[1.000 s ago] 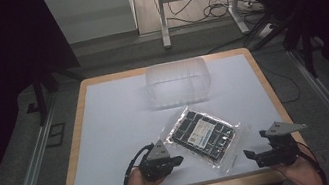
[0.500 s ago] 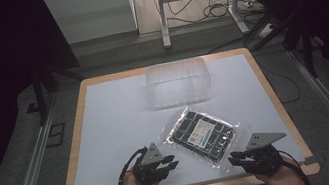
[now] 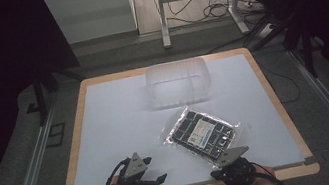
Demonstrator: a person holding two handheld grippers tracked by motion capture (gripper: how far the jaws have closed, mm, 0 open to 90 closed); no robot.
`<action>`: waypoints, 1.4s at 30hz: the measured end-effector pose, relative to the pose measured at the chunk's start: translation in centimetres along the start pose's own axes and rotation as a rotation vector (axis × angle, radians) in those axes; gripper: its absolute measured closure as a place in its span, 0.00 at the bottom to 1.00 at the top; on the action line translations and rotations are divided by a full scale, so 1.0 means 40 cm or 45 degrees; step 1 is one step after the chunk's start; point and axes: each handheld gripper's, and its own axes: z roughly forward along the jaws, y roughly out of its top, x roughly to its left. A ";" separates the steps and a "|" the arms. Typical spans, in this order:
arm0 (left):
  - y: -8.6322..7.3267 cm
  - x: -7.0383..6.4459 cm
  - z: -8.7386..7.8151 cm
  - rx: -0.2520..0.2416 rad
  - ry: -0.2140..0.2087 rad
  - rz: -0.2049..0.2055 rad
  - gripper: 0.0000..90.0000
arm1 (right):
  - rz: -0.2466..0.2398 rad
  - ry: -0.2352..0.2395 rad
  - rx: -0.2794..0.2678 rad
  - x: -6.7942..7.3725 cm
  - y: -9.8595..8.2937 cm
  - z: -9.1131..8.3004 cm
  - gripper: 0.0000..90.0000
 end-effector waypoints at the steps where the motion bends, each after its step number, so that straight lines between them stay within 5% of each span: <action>1: -0.003 0.003 -0.004 -0.011 -0.001 -0.008 0.26 | -0.008 -0.005 0.001 -0.004 -0.003 0.000 0.99; 7: -0.008 0.006 -0.010 -0.009 0.009 -0.011 0.24 | -0.001 -0.082 0.016 -0.029 -0.019 -0.021 0.99; 17: -0.007 0.007 -0.009 -0.008 -0.003 -0.015 0.23 | 0.136 -0.174 0.006 -0.146 -0.069 -0.076 0.99; 26: -0.008 0.009 -0.006 0.034 0.009 -0.014 0.07 | 0.202 -0.284 -0.009 -0.234 -0.088 -0.098 0.99; 33: -0.020 0.017 -0.023 0.022 0.032 -0.031 0.04 | 0.223 -0.371 -0.038 -0.314 -0.090 -0.101 0.99; 38: -0.024 0.019 -0.027 0.022 0.043 -0.036 0.05 | 0.263 -0.359 -0.062 -0.348 -0.092 -0.102 0.99; 42: -0.024 0.018 -0.027 0.018 0.037 -0.032 0.05 | 0.284 -0.355 -0.060 -0.343 -0.093 -0.108 0.99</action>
